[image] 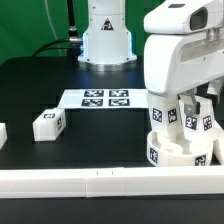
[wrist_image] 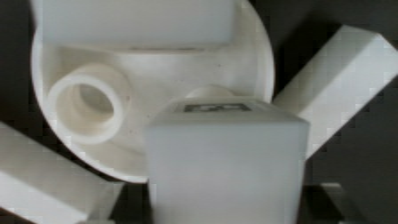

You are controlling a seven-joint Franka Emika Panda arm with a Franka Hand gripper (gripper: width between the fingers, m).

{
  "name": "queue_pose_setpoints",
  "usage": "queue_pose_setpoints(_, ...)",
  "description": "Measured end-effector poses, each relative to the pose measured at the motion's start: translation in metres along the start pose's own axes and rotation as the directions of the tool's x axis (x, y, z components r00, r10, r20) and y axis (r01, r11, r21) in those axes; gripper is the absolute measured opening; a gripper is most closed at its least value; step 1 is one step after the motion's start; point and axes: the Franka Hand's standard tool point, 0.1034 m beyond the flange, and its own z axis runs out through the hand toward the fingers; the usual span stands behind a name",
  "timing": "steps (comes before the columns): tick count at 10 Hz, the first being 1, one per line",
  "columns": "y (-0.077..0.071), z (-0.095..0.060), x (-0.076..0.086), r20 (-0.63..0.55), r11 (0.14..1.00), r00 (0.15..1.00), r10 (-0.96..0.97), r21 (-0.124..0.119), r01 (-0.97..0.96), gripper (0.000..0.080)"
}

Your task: Assemble stool

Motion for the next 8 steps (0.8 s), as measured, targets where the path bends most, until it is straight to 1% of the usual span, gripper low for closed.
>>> queue_pose_setpoints(2, 0.000, 0.000, -0.001, 0.001, 0.986, 0.986, 0.168, 0.001, -0.168, 0.0335)
queue_pose_setpoints(3, -0.002, 0.000, -0.001, -0.002, 0.947, 0.947, 0.322, 0.001, -0.322, 0.0337)
queue_pose_setpoints(4, -0.006, 0.001, -0.001, -0.007, 0.892, 0.892, 0.453, 0.000, -0.453, 0.0337)
queue_pose_setpoints(6, -0.011, 0.001, 0.000, -0.006, 0.751, 0.751, 0.661, 0.002, -0.661, 0.0337)
queue_pose_setpoints(8, -0.012, 0.001, 0.000, -0.005, 0.569, 0.569, 0.822, 0.007, -0.822, 0.0337)
